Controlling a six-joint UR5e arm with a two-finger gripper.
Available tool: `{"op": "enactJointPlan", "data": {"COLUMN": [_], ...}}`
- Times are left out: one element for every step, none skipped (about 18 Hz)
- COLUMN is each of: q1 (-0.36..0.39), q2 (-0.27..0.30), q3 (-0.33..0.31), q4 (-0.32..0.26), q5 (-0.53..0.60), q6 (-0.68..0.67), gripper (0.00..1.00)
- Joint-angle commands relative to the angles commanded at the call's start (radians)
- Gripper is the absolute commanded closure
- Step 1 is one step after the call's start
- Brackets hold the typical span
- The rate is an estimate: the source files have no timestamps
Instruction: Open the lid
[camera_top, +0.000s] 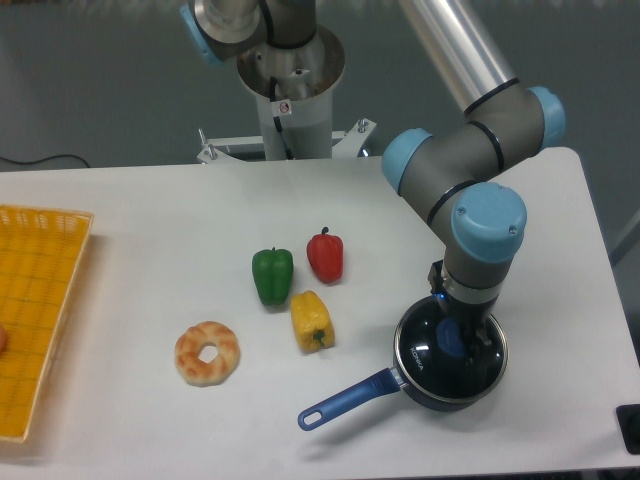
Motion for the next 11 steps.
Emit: {"op": "enactJointPlan", "data": {"q1": [0.000,0.000,0.000,0.000,0.000,0.000,0.000,-0.002,-0.003,-0.003,-0.003], "q2": [-0.003,-0.003,-0.003,-0.003,-0.005,-0.006,-0.008,-0.009,-0.009,-0.011,-0.011], "q3": [0.000,0.000,0.000,0.000,0.000,0.000,0.000,0.000,0.000,0.000,0.000], "q4": [0.000,0.000,0.000,0.000,0.002,0.002,0.002,0.003,0.003,0.003,0.005], "q5": [0.000,0.000,0.000,0.000,0.000,0.002,0.003,0.003,0.003,0.003,0.003], "q6": [-0.002,-0.002,-0.002,-0.002,-0.002,-0.002,-0.002,-0.002,-0.002,-0.002,-0.002], "gripper": [0.00,0.00,0.00,0.00,0.00,0.00,0.00,0.00,0.00,0.00,0.00]}}
